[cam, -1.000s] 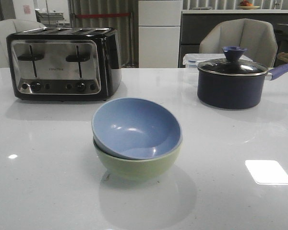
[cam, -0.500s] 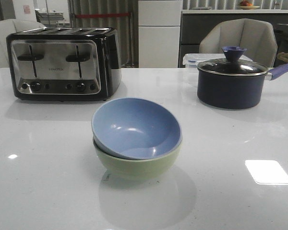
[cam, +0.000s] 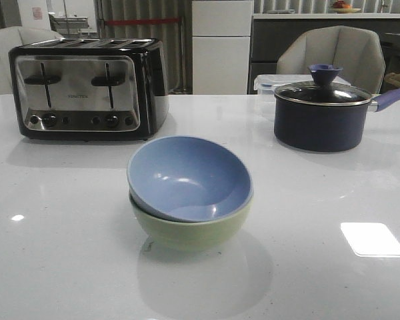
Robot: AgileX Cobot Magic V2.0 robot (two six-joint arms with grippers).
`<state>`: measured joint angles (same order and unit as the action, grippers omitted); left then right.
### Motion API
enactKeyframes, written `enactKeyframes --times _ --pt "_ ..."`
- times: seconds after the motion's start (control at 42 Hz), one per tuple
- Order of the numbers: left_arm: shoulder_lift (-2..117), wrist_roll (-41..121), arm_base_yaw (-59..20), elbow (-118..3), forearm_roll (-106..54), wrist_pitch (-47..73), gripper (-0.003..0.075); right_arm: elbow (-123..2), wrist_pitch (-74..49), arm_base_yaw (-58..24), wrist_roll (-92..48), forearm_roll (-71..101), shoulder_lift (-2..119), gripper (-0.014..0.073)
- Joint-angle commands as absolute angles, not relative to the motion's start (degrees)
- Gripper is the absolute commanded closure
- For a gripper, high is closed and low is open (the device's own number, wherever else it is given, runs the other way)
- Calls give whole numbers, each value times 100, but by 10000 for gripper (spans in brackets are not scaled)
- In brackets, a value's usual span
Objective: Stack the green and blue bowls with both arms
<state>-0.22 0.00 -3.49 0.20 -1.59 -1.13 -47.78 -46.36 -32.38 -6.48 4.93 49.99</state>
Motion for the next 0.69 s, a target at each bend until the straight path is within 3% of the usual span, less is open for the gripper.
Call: enactKeyframes --times 0.0,0.238,0.667 --pt "-141 -66 -336 45 -207 -595 627 -4929 -4314 -3207 -645 454 4962 540" --pt "-141 -66 -336 45 -207 -595 627 -4588 -3869 -2907 -704 -73 4639 540" --pt "-141 -66 -336 45 -207 -595 627 -1239 -319 -338 -704 -118 1109 540"
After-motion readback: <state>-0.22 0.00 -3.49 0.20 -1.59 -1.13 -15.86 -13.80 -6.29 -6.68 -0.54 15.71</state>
